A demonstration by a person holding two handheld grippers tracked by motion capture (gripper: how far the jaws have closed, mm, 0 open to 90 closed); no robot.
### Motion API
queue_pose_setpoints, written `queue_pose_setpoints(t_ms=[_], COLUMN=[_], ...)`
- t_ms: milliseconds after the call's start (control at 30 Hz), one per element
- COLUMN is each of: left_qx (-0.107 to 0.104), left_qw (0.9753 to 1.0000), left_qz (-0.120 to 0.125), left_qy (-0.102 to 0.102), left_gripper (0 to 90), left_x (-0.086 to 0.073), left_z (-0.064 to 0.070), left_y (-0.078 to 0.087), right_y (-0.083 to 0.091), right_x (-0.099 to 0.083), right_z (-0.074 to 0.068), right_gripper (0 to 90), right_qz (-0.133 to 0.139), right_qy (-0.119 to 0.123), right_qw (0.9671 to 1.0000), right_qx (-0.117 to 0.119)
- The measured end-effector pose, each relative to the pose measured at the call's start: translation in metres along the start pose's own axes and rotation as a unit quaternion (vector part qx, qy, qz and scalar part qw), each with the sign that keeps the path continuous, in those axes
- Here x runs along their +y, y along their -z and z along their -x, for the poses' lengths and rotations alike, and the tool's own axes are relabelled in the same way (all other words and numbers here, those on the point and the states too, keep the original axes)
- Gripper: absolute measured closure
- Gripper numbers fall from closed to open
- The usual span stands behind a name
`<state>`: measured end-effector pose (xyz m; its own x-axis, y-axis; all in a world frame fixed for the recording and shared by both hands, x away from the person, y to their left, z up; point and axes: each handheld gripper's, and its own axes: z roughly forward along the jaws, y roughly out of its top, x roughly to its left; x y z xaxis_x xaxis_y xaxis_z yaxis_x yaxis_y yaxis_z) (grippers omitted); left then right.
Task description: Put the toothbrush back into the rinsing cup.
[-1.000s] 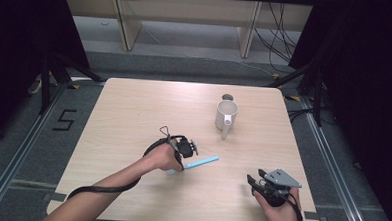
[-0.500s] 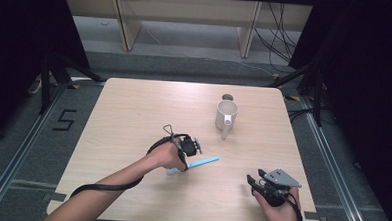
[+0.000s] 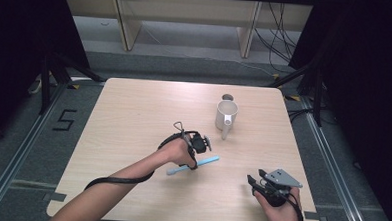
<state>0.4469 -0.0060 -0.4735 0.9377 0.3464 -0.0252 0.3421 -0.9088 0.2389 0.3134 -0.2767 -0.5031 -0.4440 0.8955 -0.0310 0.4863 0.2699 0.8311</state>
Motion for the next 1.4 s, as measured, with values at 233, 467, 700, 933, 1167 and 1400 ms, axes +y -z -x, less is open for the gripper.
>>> queue_pose_setpoints(t_ms=[233,467,700,933,1167,1400], left_qx=[0.001,0.002,0.009,0.018,0.009,0.012], left_qw=[1.0,1.0,0.9998,0.9987,0.9978,0.9964], left_qz=[-0.004,-0.008,-0.017,-0.035,-0.044,-0.045], left_qy=[-0.004,-0.003,-0.01,-0.031,-0.049,-0.071], left_gripper=[69.4,71.0,77.3,78.4,78.5,78.5], left_x=[0.0048,0.0059,0.0078,0.0101,0.0086,0.0048], left_z=[-0.0002,-0.0017,-0.0001,0.0043,0.0038,0.0043], left_y=[-0.0011,-0.0044,-0.0045,-0.0043,-0.0037,-0.0017], right_y=[0.0002,0.0007,0.0001,-0.0002,-0.0004,-0.0013], right_x=[-0.0005,-0.0001,-0.0002,-0.0004,-0.0002,-0.0001], right_z=[0.001,-0.0004,-0.0017,0.0001,-0.0034,-0.0015], right_gripper=[50.9,50.9,50.8,50.7,50.7,50.4], right_qz=[-0.003,-0.005,-0.008,-0.007,-0.014,-0.011], right_qy=[0.005,-0.004,-0.006,0.007,-0.015,-0.005], right_qw=[1.0,1.0,0.9999,0.9999,0.9997,0.9999], right_qx=[0.001,0.004,0.004,0.005,0.01,0.011])
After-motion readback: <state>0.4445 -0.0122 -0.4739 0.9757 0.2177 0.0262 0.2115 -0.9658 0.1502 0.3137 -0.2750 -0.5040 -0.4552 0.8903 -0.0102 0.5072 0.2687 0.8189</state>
